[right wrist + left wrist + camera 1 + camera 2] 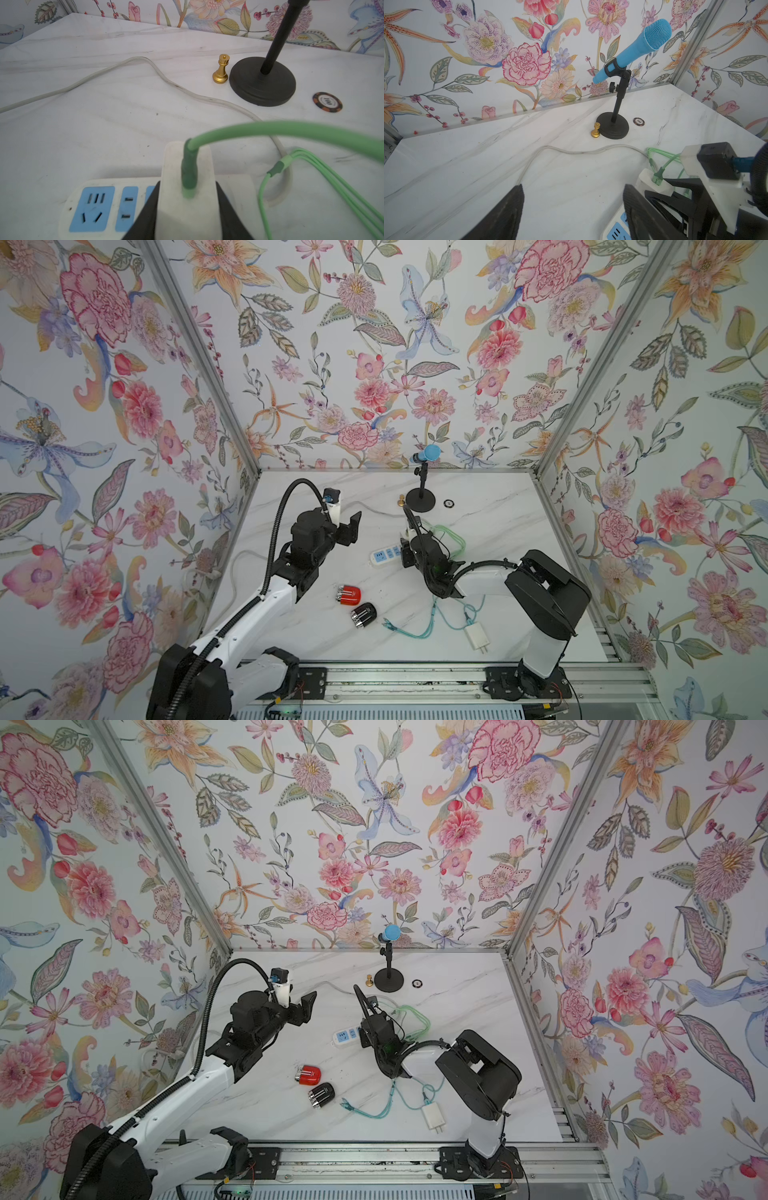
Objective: Charge the electric shaver
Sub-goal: Insert the plug into the socket.
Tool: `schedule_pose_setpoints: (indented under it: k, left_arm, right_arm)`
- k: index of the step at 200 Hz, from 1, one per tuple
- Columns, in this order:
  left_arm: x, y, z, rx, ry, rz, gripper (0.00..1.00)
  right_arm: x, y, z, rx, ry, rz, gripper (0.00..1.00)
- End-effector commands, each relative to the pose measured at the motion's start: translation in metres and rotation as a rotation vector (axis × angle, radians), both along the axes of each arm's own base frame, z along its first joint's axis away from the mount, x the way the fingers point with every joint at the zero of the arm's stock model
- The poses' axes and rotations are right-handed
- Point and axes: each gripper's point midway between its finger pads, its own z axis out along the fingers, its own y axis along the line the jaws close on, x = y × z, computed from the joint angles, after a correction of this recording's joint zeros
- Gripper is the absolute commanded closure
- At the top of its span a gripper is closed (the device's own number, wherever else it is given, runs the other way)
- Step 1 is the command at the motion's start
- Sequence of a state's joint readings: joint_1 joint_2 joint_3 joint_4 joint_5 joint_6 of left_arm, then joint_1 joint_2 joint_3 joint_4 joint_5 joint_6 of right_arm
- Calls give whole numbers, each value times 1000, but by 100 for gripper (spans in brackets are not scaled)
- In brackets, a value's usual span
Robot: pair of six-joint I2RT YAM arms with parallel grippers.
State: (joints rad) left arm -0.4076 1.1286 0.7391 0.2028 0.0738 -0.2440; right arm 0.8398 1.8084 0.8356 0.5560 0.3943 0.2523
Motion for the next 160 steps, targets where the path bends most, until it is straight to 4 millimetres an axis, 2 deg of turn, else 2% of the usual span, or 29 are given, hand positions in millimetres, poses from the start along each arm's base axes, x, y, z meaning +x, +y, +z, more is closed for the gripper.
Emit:
schedule_pose_setpoints:
  k: [1,40,77,126,160]
  left_arm:
    - [1,2,-2,-14,-2,6,22]
    - [0,5,-3,-22,-3,16,22]
    - [-1,7,-6,-34,0,28,22]
    - [-2,9,-12,-56,2,38,23]
    - [-3,10,-16,-49,4,42,23]
  right_arm:
    - [-14,-11,-34,-79,82,-9,100]
    - [-19,-19,-51,-141,108,-26,100]
    - [-29,-40,-72,-221,138,-38,100]
    - [-47,-45,-93,-261,208,-30,100]
    - [-48,-46,-98,-309,238,-28,100]
